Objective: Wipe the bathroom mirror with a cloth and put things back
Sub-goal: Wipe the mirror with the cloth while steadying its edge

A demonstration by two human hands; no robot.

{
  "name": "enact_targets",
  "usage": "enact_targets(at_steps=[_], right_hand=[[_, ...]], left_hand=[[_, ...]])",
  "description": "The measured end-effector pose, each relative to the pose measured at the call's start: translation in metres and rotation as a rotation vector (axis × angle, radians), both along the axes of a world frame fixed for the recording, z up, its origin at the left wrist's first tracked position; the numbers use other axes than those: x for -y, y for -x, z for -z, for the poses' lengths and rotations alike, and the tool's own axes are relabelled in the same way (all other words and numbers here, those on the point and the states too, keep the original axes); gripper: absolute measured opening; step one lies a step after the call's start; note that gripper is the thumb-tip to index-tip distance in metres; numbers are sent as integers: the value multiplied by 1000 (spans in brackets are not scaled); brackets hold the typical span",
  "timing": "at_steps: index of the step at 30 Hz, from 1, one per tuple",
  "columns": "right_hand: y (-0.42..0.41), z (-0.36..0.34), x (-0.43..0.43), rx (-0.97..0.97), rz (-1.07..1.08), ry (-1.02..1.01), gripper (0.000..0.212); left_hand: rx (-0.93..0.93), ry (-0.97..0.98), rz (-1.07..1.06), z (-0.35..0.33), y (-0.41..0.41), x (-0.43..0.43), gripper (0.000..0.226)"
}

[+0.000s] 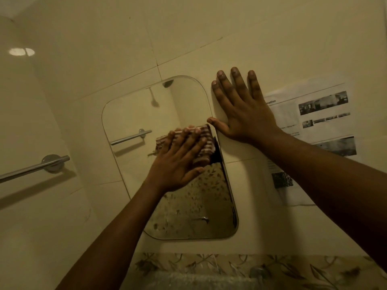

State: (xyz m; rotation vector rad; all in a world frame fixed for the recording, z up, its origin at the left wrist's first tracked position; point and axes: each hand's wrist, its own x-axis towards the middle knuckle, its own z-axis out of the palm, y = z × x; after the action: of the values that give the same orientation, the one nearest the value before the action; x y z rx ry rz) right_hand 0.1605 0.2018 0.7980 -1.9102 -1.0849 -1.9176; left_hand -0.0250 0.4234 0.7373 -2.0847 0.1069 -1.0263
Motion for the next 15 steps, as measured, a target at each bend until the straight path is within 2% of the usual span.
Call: enact_targets(at_steps=[7, 12, 15], right_hand=[[3, 1, 2, -15, 9, 8, 97], [5, 0, 4, -28, 3, 27, 97], [4, 0, 3, -23, -23, 22, 98]], left_hand=[[206, 409, -36, 21, 27, -42, 83], [499, 1005, -27, 49, 33, -42, 83], [643, 1283, -15, 50, 30, -39, 85]])
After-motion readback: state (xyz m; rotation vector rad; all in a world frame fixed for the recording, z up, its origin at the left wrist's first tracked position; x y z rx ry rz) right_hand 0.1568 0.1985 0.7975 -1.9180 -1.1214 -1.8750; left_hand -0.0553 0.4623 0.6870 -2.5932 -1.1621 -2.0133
